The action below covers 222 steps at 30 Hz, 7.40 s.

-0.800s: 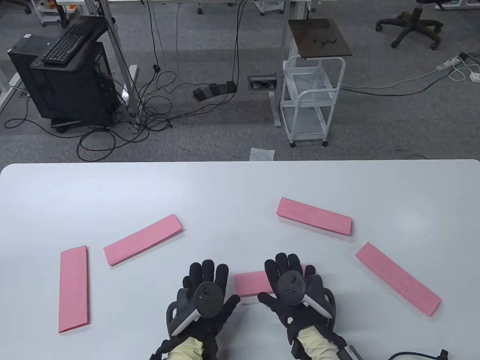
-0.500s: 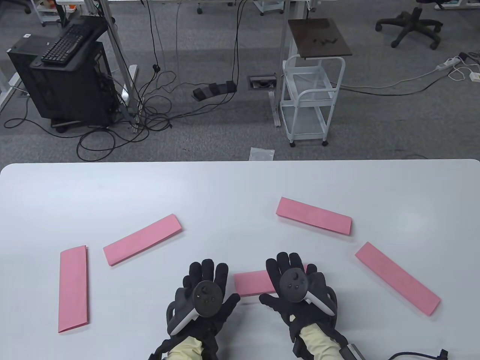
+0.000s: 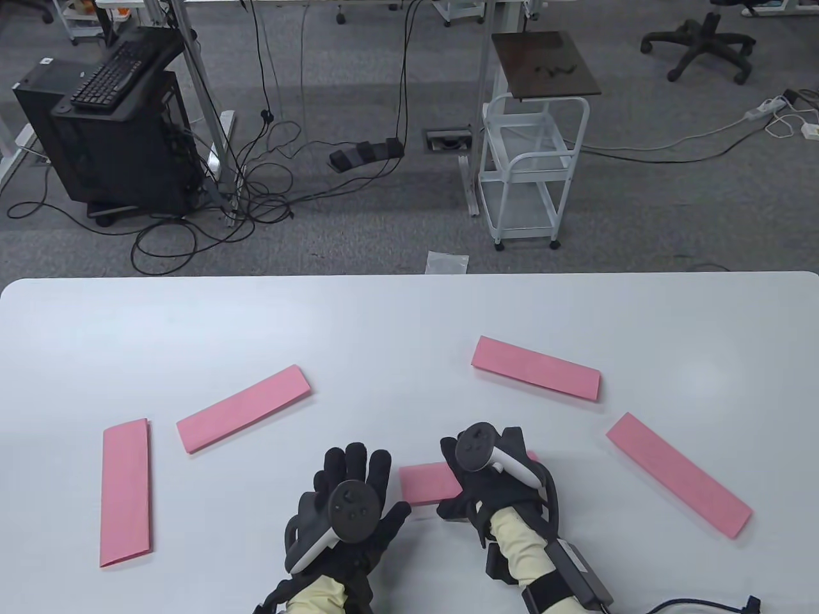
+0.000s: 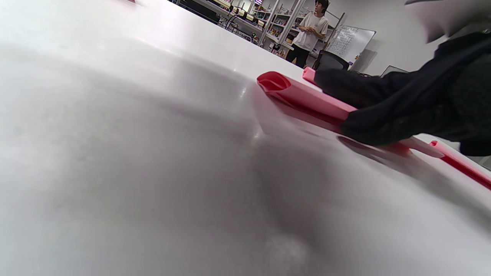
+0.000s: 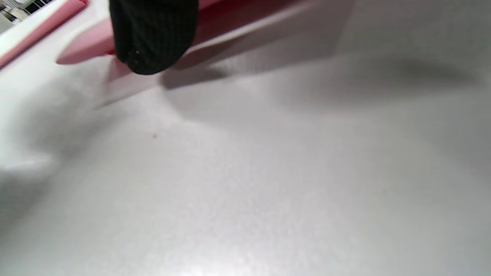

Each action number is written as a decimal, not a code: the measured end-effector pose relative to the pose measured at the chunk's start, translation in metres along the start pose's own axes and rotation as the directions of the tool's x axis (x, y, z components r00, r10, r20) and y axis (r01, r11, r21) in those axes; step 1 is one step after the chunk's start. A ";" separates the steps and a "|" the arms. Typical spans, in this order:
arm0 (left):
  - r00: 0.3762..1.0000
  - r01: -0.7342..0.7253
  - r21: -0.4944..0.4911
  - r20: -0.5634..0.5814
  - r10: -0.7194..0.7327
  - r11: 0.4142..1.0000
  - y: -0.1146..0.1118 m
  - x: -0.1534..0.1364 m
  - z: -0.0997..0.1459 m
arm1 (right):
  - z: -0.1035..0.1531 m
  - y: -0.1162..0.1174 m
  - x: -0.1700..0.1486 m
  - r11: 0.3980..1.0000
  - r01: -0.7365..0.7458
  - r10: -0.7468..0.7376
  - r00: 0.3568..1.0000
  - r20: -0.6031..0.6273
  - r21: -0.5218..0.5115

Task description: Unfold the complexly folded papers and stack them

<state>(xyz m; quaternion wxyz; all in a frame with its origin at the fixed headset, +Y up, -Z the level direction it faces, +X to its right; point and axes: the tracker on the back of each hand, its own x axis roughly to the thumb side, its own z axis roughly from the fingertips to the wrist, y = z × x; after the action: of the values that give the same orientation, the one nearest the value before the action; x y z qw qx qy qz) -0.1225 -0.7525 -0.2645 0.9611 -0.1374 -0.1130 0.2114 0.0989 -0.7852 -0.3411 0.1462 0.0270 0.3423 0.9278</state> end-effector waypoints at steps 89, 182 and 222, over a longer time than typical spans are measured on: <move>0.798 -0.593 0.041 -0.101 0.594 0.804 0.040 -0.065 -0.005 | 0.063 -0.031 -0.054 0.342 0.922 -0.587 0.362 0.724 -0.184; 0.963 -0.111 -0.106 0.233 0.133 0.988 0.025 -0.044 0.002 | -0.002 -0.072 -0.057 0.421 0.886 -0.804 0.464 0.372 -0.197; 0.988 0.142 -0.504 0.025 -0.150 0.852 -0.041 -0.045 -0.015 | 0.037 0.050 0.018 0.970 -0.244 0.220 0.870 0.441 -0.001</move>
<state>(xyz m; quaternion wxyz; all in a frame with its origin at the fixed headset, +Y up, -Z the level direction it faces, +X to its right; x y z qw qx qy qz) -0.1429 -0.8108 -0.2726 0.9058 -0.3763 -0.1670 0.0999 0.0745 -0.7926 -0.2814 0.1061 0.2795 0.3200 0.8990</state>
